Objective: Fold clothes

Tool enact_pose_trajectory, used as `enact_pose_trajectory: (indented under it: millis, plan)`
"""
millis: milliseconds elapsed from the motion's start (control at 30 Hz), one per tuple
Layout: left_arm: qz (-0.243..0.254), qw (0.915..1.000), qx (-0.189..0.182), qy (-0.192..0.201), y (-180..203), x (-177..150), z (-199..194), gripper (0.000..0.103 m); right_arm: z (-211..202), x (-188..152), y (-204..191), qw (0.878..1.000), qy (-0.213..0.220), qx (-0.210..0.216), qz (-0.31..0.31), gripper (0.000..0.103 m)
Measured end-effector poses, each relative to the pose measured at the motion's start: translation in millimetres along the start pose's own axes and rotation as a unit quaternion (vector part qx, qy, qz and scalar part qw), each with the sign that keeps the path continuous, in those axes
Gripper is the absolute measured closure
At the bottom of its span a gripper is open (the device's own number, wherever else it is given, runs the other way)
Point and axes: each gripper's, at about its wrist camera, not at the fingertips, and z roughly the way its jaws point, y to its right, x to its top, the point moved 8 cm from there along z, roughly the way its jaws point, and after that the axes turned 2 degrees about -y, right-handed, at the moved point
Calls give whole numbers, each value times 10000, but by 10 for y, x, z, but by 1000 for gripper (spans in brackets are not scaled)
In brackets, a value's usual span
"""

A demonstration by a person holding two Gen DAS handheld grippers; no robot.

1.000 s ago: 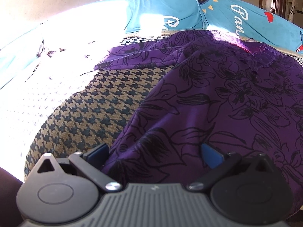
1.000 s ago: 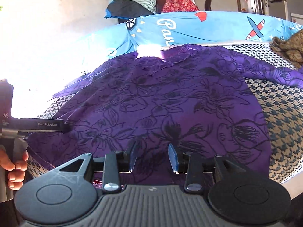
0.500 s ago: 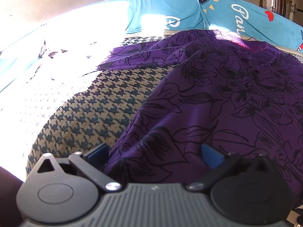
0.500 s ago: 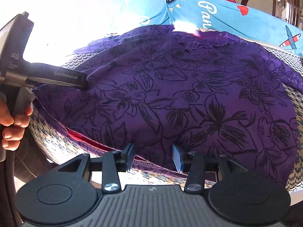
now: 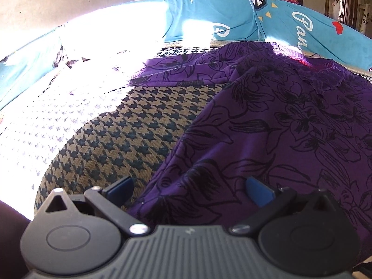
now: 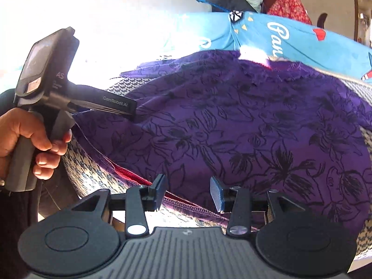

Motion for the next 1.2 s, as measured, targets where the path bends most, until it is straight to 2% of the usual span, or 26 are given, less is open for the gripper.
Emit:
enact_pose_trajectory:
  millis: [333,667,733,800,867,1067,1200]
  plan:
    - [-45,10000,35,-44,-59,-2,35,0,166,-36,-331,9949,-65,-22,-1006,61]
    - [-78,9999,28,-72,-84,-43,32,0,302,-55,-511,9798,17,-427,-1955,62]
    - [-79,9999,24,-74,-89,-44,35,0,328,-55,-510,9799,0,-410,-1950,69]
    - [-77,9999,24,-69,-93,-43,34,0,355,-54,-506,9806,-19,-381,-1924,87]
    - [-74,10000,35,-56,-97,-39,29,0,363,-46,-497,9817,-20,-344,-1873,94]
    - [-119,9998,157,-4,-172,-20,-10,0,195,10,-446,9865,86,-60,-1632,98]
    - [-145,9995,270,-46,-226,-43,-23,0,126,-71,-500,9838,-82,175,-1783,98]
